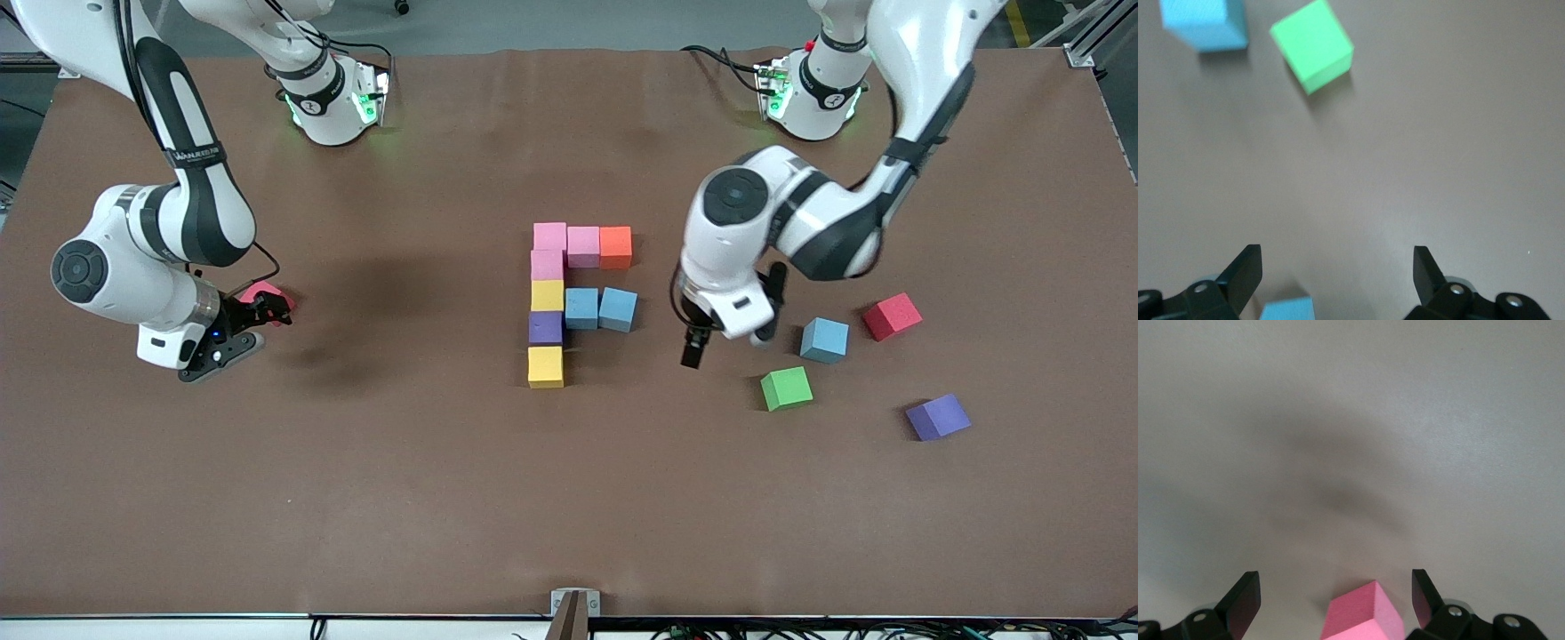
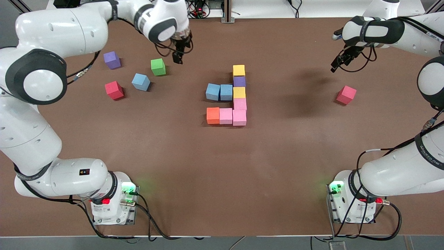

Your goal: Arrange 11 blocks into digit 3

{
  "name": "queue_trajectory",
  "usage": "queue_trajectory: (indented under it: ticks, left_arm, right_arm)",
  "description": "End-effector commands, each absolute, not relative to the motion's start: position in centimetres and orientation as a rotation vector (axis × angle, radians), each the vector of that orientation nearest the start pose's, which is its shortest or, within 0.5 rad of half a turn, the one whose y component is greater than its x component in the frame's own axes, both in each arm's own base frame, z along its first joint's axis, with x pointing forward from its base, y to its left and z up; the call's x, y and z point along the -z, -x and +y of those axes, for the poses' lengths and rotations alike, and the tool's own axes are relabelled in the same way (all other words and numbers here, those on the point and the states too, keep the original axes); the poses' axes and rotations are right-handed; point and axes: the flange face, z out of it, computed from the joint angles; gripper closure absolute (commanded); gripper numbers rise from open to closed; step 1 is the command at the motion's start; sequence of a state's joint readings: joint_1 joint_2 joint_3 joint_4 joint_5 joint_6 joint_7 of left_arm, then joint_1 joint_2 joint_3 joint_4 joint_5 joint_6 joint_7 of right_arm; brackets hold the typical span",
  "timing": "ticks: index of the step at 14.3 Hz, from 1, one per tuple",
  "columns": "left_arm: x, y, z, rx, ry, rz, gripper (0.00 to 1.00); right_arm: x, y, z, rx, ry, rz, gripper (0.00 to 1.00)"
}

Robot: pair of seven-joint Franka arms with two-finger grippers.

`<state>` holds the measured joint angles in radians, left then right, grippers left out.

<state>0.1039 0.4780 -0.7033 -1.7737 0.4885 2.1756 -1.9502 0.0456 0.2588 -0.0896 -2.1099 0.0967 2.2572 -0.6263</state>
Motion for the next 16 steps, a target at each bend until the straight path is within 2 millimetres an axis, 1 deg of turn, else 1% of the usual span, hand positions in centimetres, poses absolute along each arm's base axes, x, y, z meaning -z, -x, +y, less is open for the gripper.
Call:
queue_trajectory:
  ticks: [1, 2, 4, 6, 7, 8, 9, 11, 12, 13, 14, 16]
  left_arm:
    - [-34.3, -60.5, -28.4, 0.113, 2.791, -1.48, 0.0]
    - [-34.0, -61.8, -26.7, 0.093, 2.836, -1.385, 0.0]
    - [-32.6, -64.0, -23.2, 0.042, 2.931, -1.138, 0.0]
    - [-30.3, -65.3, -19.8, -0.004, 3.021, -0.812, 0.01]
    - [-29.5, -65.6, -18.8, -0.021, 3.044, -0.692, 0.01]
    - [-29.1, -65.8, -18.1, -0.023, 3.054, -0.605, 0.01]
    - [-28.5, -66.1, -17.3, -0.031, 3.063, -0.53, 0.02]
    - [-28.0, -66.1, -16.9, -0.046, 3.088, -0.315, 0.02]
    - [-27.7, -66.0, -16.6, -0.059, 3.093, -0.253, 0.02]
    - [-27.3, -66.0, -15.7, -0.07, 3.088, -0.226, 0.02]
    - [-27.1, -66.0, -15.4, -0.075, 3.09, -0.214, 0.02]
    - [-26.3, -66.0, -15.5, -0.082, 3.102, -0.219, 0.02]
  right_arm:
    - [-29.0, -55.1, -3.4, -0.12, 2.95, -0.798, 0.0]
    - [-28.9, -55.3, -4.1, -0.118, 2.955, -0.78, 0.0]
    - [-29.0, -55.3, -4.3, -0.115, 2.957, -0.773, 0.0]
    - [-29.3, -55.4, -4.8, -0.113, 2.964, -0.747, 0.0]
    - [-29.5, -55.4, -5.0, -0.117, 2.968, -0.724, 0.0]
    - [-29.8, -55.4, -5.0, -0.142, 2.974, -0.67, 0.0]
    - [-30.5, -55.3, -5.1, -0.184, 2.982, -0.578, 0.0]
    - [-33.4, -55.2, -5.2, -0.23, 3.007, -0.365, 0.0]
    - [-34.7, -55.0, -4.9, -0.226, 3.021, -0.273, 0.0]
    - [-36.2, -54.8, -4.8, -0.207, 3.032, -0.197, 0.0]
    - [-37.5, -54.4, -4.6, -0.21, 3.036, -0.135, 0.0]
    - [-40.5, -53.6, -4.4, -0.178, 3.04, -0.064, 0.0]
